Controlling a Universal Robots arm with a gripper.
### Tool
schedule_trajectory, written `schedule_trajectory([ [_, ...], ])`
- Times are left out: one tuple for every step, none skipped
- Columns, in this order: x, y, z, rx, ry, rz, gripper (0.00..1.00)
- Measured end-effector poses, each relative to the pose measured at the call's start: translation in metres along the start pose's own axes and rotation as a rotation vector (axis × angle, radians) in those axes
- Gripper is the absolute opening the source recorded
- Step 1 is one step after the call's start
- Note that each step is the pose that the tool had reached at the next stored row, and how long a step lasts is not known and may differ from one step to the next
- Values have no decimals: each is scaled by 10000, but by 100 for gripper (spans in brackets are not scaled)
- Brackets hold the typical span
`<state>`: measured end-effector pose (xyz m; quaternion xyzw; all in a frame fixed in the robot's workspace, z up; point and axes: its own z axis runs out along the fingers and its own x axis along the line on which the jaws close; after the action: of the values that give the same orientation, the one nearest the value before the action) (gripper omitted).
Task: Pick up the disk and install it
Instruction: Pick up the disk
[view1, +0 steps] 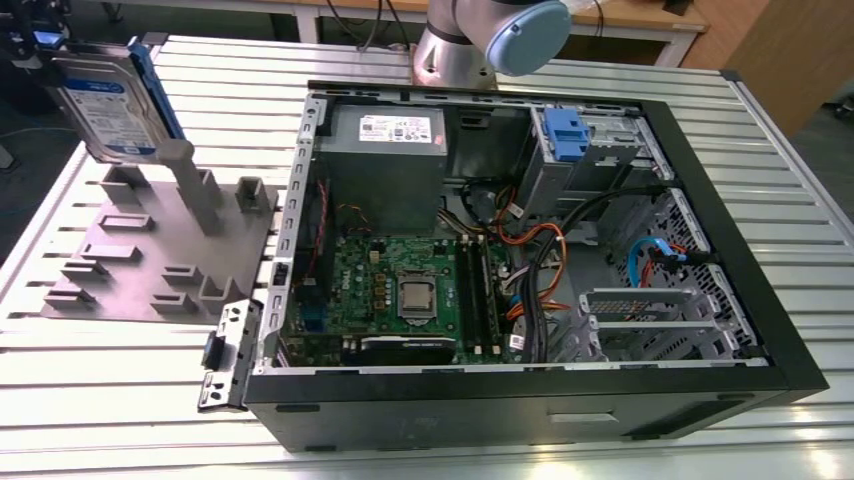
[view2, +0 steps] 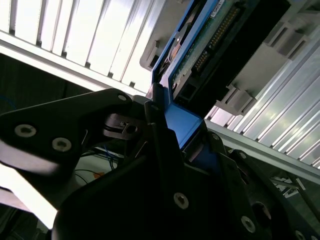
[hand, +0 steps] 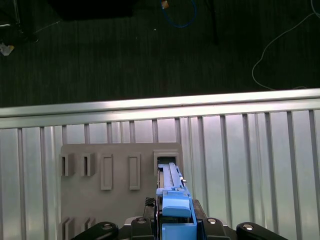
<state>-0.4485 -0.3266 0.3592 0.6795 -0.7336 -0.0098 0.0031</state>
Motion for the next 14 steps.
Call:
schedule_trajectory([
  [0, 0, -4, 0, 0, 0, 36],
  [0, 0, -8, 0, 0, -1, 36],
  [0, 0, -13, 0, 0, 0, 36],
  [0, 0, -17, 0, 0, 0, 36],
  [0, 0, -21, 0, 0, 0, 36],
  [0, 0, -24, 0, 0, 0, 36],
  [0, 0, -27, 0, 0, 0, 36],
  [0, 1, -31, -1, 0, 0, 36],
  [0, 1, -34, 0, 0, 0, 36],
  [0, 1, -38, -1, 1, 0, 36],
  [0, 1, -42, -1, 1, 0, 36],
  [0, 1, -47, -1, 1, 0, 36],
  [0, 1, -51, -1, 1, 0, 36],
  [0, 1, -56, -1, 0, 0, 36],
])
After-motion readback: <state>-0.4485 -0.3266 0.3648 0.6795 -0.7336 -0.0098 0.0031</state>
